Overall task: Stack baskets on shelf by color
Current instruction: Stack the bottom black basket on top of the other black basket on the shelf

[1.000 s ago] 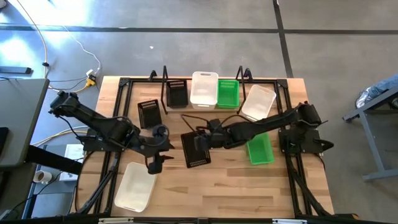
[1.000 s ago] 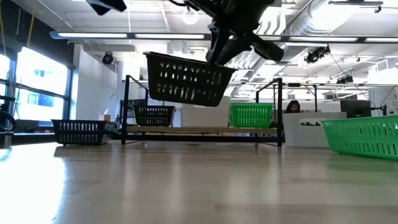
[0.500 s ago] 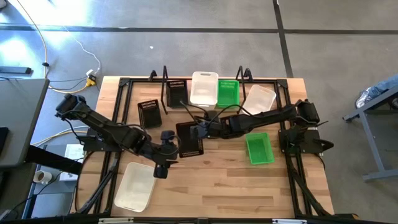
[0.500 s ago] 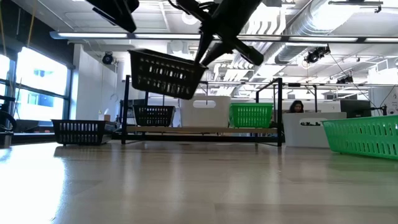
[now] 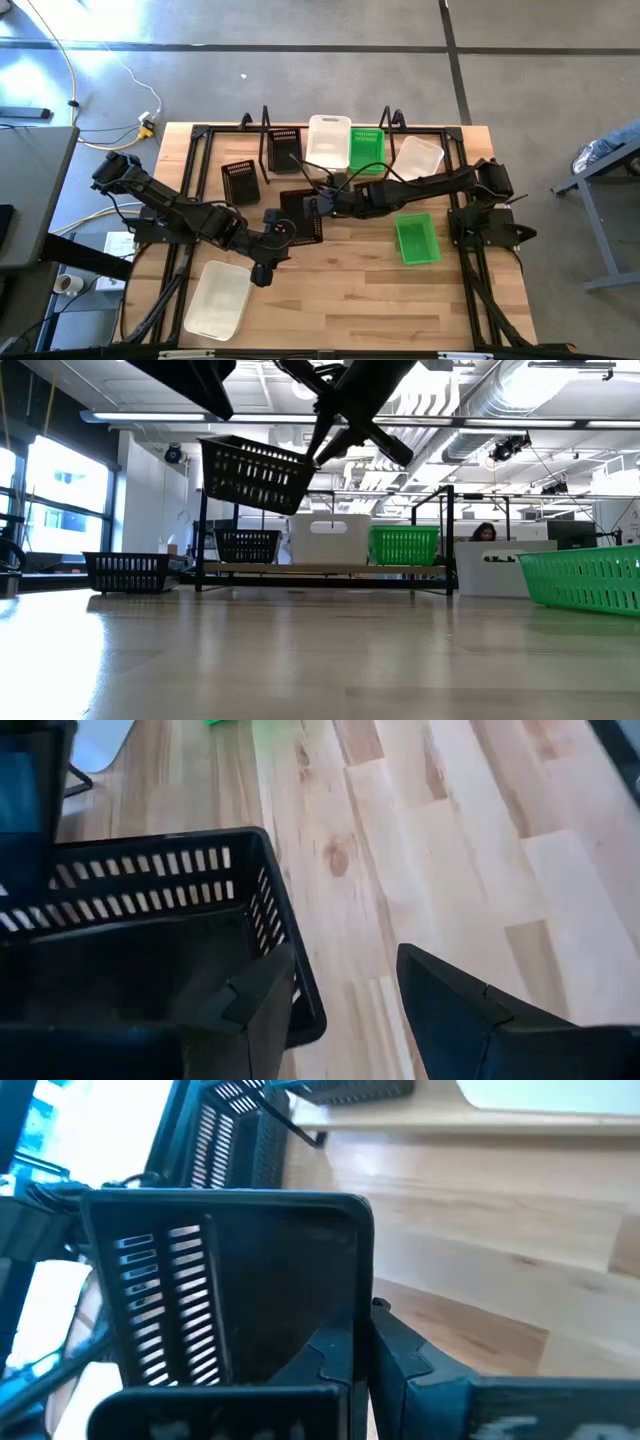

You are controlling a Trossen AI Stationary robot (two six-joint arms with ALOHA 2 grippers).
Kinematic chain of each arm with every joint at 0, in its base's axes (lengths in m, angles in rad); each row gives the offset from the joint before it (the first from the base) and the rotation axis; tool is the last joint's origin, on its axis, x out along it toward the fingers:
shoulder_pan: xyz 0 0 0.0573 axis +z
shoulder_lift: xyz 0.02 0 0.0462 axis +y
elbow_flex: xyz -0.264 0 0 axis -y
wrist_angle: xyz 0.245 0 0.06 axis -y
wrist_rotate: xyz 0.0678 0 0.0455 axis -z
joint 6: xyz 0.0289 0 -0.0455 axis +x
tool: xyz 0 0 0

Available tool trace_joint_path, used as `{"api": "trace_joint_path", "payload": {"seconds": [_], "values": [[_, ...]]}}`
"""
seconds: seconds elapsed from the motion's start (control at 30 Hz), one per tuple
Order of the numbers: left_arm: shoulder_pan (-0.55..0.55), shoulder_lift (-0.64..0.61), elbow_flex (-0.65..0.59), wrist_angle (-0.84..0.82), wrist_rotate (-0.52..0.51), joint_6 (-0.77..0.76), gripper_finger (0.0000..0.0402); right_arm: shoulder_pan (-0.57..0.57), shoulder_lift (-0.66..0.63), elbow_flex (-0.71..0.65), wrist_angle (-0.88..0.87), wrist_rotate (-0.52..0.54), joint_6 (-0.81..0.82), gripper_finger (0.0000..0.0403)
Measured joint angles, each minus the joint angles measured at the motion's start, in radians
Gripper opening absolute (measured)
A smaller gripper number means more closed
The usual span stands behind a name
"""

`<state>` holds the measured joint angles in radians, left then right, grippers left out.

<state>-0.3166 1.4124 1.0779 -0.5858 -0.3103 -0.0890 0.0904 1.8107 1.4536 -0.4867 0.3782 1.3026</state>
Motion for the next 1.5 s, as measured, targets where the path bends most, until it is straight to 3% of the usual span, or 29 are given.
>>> {"api": "trace_joint_path", "payload": {"seconds": [0.53,0.83,1.0,1.23,1.37,1.5], "values": [[0.068,0.040,-0.001,-0.107,-0.021,0.014,0.0168,-0.007,0.000,0.000,0.086,-0.005,-0.004,0.0000],[0.068,0.074,-0.001,-0.117,-0.109,-0.009,0.0162,-0.008,0.002,0.083,0.057,0.012,-0.085,0.0000],[0.068,0.072,0.000,-0.105,-0.121,-0.011,0.0118,-0.007,0.001,0.103,0.018,0.022,-0.109,0.0000],[0.065,0.071,0.000,-0.100,-0.132,-0.008,0.0014,-0.007,0.001,0.104,-0.010,0.004,-0.153,0.0000],[0.064,0.070,0.000,-0.098,-0.139,-0.005,0.0010,-0.008,0.001,0.104,-0.009,0.003,-0.186,0.0011],[0.064,0.065,0.000,-0.103,-0.120,0.000,0.0003,-0.011,-0.003,0.104,-0.008,-0.010,-0.236,0.0050]]}}
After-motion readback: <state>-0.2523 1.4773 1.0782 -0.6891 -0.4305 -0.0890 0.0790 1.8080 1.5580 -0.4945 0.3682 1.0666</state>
